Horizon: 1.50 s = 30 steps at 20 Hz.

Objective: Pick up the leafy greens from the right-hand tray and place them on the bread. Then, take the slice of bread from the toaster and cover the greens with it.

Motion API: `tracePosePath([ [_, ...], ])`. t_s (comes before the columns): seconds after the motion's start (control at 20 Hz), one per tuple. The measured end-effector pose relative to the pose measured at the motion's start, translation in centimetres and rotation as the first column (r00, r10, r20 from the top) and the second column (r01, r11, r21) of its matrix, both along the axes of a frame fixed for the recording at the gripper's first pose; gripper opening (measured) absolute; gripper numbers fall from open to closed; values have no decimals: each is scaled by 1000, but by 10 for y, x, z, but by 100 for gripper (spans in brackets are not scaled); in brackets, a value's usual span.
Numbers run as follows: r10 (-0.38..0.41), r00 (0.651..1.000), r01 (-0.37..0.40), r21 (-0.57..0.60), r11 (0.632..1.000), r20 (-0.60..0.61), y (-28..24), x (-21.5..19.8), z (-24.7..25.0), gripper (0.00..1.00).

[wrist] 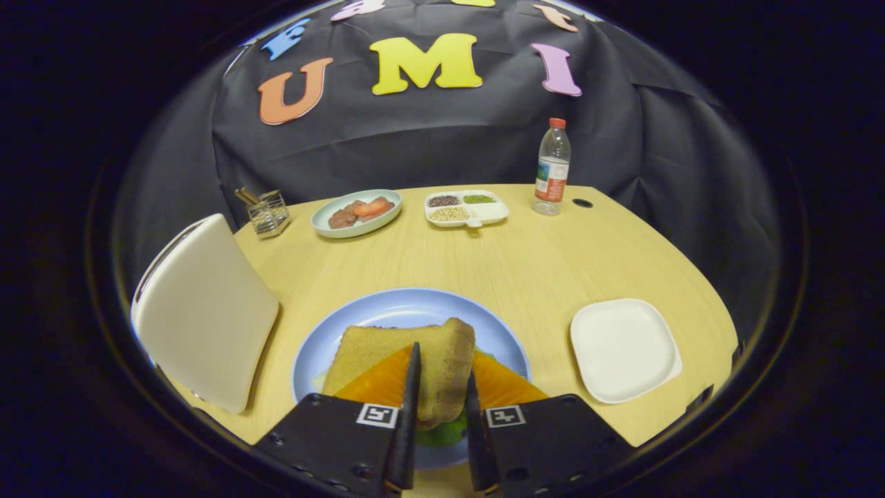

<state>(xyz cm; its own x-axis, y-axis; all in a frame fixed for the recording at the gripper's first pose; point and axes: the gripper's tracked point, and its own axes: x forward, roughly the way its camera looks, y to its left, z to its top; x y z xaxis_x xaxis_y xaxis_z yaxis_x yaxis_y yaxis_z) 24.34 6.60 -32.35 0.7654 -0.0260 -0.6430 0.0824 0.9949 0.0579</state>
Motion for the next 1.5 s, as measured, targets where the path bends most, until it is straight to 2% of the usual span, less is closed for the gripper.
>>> tracePosePath([
  [0.1,-3,1000,3,1,1000,5,-1,0,-4,40],
  [0.2,-16,1000,16,-45,999,15,-9,-1,-3,50],
  [0.3,-2,1000,4,-102,995,22,-14,-1,-2,70],
  [0.35,-3,1000,7,-131,991,31,-16,-4,3,71],
  [0.4,-4,999,11,-149,989,42,-19,-5,8,79],
  [0.55,39,997,-34,-74,997,59,-6,-13,21,96],
  [0.65,47,994,-43,-46,998,98,-9,-19,40,96],
  [0.8,43,982,-30,-74,997,184,-17,-34,79,96],
  [1.0,34,942,0,-100,995,335,-25,-64,145,96],
  [1.15,49,892,-19,-72,997,449,-19,-97,197,95],
  [1.4,33,763,12,-66,998,645,-28,-171,265,95],
  [1.5,57,748,21,-110,994,661,-28,-199,267,95],
])
